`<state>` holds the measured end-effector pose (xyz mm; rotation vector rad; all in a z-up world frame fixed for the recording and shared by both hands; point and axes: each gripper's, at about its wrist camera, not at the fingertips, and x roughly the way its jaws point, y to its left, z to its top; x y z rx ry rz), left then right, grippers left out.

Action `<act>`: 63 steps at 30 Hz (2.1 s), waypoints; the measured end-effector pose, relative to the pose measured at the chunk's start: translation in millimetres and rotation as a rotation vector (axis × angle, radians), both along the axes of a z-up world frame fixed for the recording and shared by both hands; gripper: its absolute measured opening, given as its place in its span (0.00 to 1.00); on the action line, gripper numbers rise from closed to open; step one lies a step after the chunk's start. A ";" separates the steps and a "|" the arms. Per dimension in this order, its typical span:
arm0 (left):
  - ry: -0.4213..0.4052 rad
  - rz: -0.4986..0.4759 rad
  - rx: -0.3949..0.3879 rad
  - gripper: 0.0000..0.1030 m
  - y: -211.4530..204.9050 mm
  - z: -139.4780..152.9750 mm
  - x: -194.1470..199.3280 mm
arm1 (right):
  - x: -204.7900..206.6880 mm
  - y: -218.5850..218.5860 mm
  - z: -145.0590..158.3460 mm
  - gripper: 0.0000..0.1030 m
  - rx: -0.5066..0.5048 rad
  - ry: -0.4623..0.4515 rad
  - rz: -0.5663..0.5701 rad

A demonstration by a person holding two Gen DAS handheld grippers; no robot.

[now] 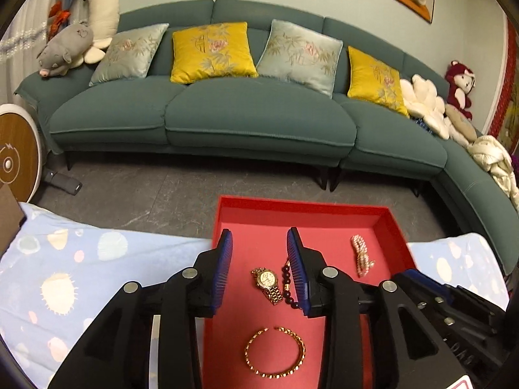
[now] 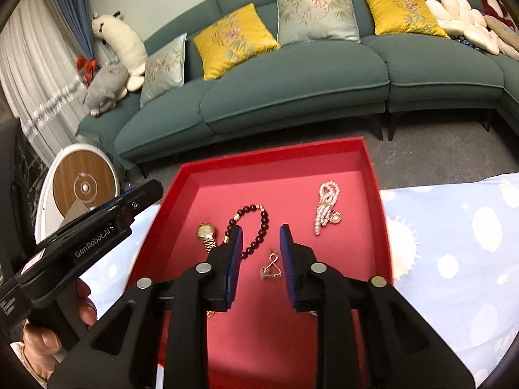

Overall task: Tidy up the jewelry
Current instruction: 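Withdraw both open grippers from the red tray, then grasp the gold knot pendant on the cloth with the left gripper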

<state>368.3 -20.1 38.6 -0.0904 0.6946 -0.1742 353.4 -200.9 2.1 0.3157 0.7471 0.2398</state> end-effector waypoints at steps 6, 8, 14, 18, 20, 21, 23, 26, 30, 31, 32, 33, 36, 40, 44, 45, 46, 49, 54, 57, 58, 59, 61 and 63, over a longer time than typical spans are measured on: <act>-0.078 -0.021 0.009 0.40 25.8 53.6 -73.0 | -66.7 -17.0 58.4 0.24 -0.036 -0.134 -0.015; -0.098 -0.029 0.016 0.42 32.7 66.8 -106.4 | -101.5 -22.9 79.2 0.31 -0.062 -0.164 -0.008; -0.041 -0.051 -0.022 0.47 50.5 70.2 -191.7 | -198.1 -29.9 105.4 0.34 -0.111 -0.195 -0.013; 0.002 -0.047 -0.044 0.47 55.2 51.2 -228.6 | -241.8 -25.0 88.2 0.34 -0.124 -0.168 -0.022; 0.034 -0.049 -0.052 0.47 54.5 35.7 -240.7 | -253.5 -20.7 75.3 0.34 -0.128 -0.135 -0.011; 0.053 -0.049 -0.055 0.47 54.0 26.8 -244.4 | -258.3 -17.8 68.4 0.34 -0.141 -0.122 -0.009; 0.083 -0.049 -0.060 0.47 53.9 8.2 -252.6 | -264.8 -11.6 54.7 0.34 -0.170 -0.099 -0.005; 0.126 -0.060 -0.048 0.47 50.6 -18.2 -258.8 | -267.6 -5.8 37.2 0.34 -0.187 -0.071 0.015; 0.144 -0.086 -0.022 0.47 45.7 -39.3 -262.7 | -261.7 -0.2 17.6 0.34 -0.190 -0.025 0.035; 0.145 -0.092 -0.025 0.47 45.2 -42.0 -263.0 | -259.1 2.5 13.9 0.34 -0.196 -0.017 0.036; 0.149 -0.096 -0.023 0.47 44.6 -46.5 -264.4 | -259.2 6.0 8.6 0.34 -0.209 -0.012 0.036; 0.156 -0.102 -0.019 0.47 43.1 -49.1 -264.4 | -256.5 7.9 5.1 0.34 -0.222 -0.006 0.038; 0.163 -0.119 -0.008 0.47 38.3 -54.1 -266.0 | -250.2 12.3 -7.5 0.34 -0.194 0.031 0.053; 0.165 -0.139 0.016 0.47 33.5 -57.0 -266.9 | -246.3 26.8 -22.1 0.34 -0.205 0.066 0.097; 0.212 -0.170 -0.028 0.50 27.0 -66.4 -262.1 | -245.4 31.0 -30.7 0.34 -0.231 0.090 0.102; 0.225 -0.177 -0.036 0.50 23.2 -70.1 -260.7 | -243.7 28.3 -32.7 0.34 -0.227 0.099 0.093; 0.234 -0.186 -0.039 0.50 18.2 -73.5 -259.4 | -241.5 25.3 -34.3 0.34 -0.223 0.108 0.082; 0.236 -0.222 -0.026 0.50 1.4 -80.3 -257.3 | -236.7 15.2 -35.2 0.34 -0.205 0.120 0.045; 0.182 -0.267 0.024 0.50 -22.4 -83.9 -249.1 | -238.0 7.3 -29.0 0.34 -0.201 0.108 0.032; 0.155 -0.296 0.049 0.49 -31.7 -83.5 -243.7 | -239.1 3.1 -29.7 0.34 -0.207 0.111 0.030; 0.153 -0.304 0.056 0.49 -34.3 -84.5 -242.2 | -239.2 0.9 -30.2 0.34 -0.204 0.114 0.027; 0.155 -0.308 0.063 0.48 -36.5 -85.9 -240.6 | -239.2 -1.7 -30.4 0.34 -0.200 0.116 0.022; 0.176 -0.315 0.071 0.36 -40.2 -91.4 -236.5 | -238.9 -6.3 -29.8 0.34 -0.197 0.117 0.014; 0.205 -0.314 0.071 0.28 -41.1 -97.9 -233.6 | -238.3 -10.1 -28.6 0.34 -0.191 0.114 0.008</act>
